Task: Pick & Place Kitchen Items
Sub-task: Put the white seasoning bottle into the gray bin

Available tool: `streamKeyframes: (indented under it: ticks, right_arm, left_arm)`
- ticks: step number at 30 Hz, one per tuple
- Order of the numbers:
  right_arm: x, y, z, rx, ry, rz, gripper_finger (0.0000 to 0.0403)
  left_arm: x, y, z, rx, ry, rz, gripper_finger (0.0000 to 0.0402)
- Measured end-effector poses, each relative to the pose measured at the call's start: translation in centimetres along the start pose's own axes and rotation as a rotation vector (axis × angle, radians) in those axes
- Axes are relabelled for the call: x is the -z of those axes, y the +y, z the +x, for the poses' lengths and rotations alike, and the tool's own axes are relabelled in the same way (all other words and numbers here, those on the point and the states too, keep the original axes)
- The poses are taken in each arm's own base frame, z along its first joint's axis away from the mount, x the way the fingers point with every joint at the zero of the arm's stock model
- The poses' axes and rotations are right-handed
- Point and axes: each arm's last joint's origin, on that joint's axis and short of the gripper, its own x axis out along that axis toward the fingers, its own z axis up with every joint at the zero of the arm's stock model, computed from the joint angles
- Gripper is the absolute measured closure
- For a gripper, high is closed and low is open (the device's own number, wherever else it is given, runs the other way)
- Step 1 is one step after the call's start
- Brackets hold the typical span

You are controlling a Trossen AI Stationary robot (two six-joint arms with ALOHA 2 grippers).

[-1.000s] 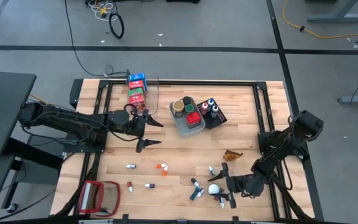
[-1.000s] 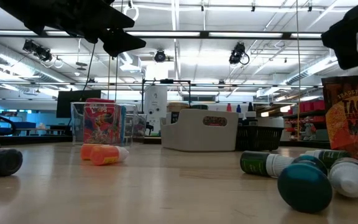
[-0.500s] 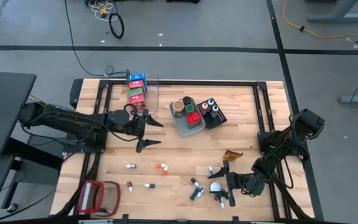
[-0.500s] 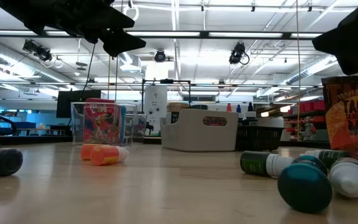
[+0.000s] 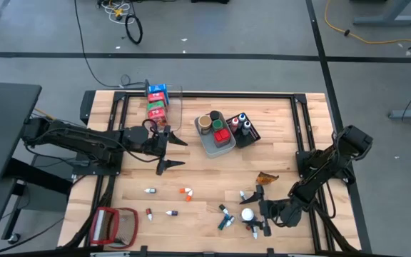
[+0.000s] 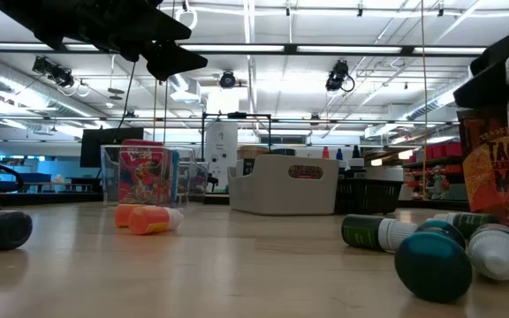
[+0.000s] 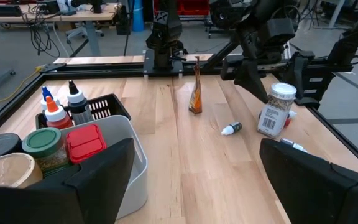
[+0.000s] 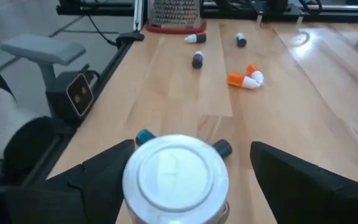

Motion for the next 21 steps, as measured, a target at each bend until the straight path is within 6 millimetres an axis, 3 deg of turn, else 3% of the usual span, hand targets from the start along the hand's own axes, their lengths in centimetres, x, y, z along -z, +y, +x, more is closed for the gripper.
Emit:
streamKeyframes:
  ticks: [6,15,21]
  right_arm:
    - [0.5,-0.1,0.2,-0.028,0.041,-0.004,0.0092]
    - [0.1,-0.9,0.9,0.015,0.032,0.065,0.0191]
    - [-0.7,-1.4,1.3,0.042,-0.037,0.152,0.0191]
  left_arm:
    - [0.0,0.0,0.0,0.000,0.000,0.000,0.0046]
    - [0.0,0.0,0.0,0.000,0.000,0.000,0.0046]
    - [0.0,0.0,0.0,0.000,0.000,0.000,0.0046]
